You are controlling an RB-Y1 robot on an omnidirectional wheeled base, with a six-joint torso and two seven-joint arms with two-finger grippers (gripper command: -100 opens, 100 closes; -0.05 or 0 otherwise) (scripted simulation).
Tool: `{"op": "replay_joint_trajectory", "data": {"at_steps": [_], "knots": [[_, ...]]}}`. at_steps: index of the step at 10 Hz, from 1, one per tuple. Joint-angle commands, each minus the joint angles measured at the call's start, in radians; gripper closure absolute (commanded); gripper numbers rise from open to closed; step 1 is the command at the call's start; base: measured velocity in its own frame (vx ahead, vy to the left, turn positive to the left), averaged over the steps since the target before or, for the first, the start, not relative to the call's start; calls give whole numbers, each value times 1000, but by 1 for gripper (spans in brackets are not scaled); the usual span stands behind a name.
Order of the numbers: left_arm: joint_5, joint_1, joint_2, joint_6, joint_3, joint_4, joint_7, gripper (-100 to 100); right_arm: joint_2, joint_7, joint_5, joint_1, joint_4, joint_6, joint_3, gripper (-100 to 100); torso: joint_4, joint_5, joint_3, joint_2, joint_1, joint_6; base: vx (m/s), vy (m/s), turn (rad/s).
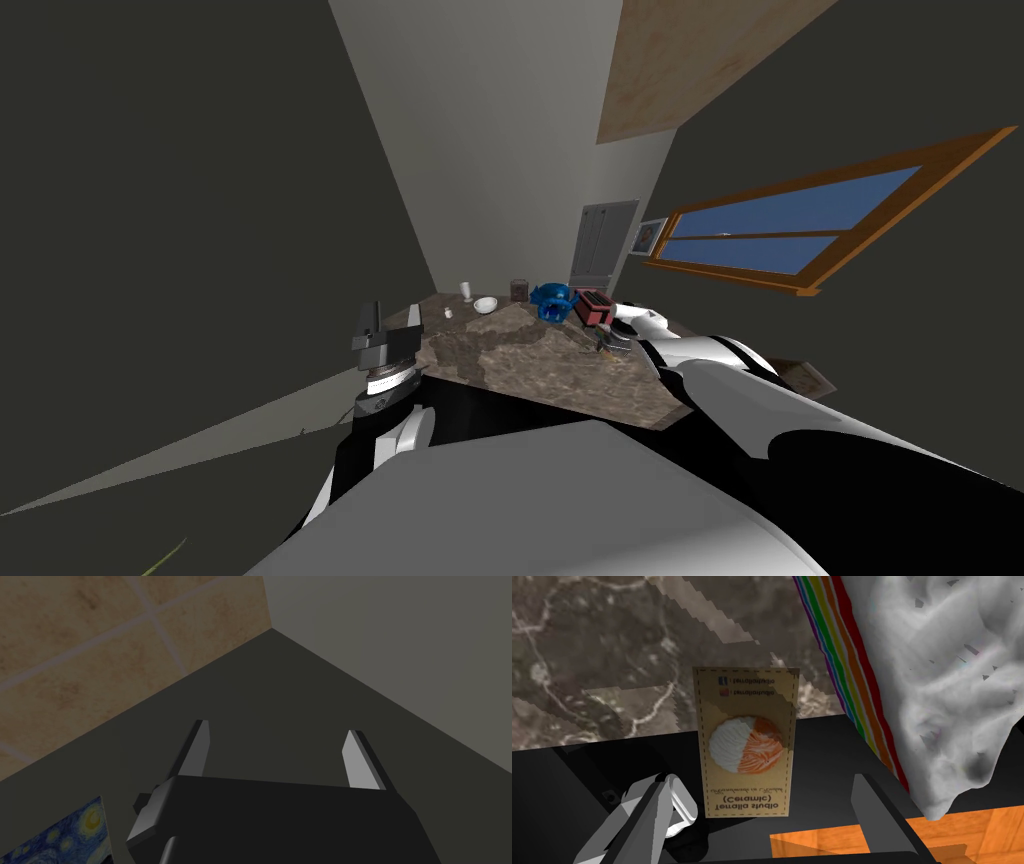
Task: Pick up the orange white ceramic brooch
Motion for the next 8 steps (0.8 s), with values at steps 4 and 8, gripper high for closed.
{"op": "replay_joint_trajectory", "data": {"at_steps": [4,8], "knots": [[0,0,0,0,0,0,0,0,22,14,4,22,15,-46,-10,-100,1,0,3,6,1,0,31,2,-26],[0,0,0,0,0,0,0,0,21,20,5,11,35,-54,-7,100,1,0,4,7,0,0,4,4,-3]]}}
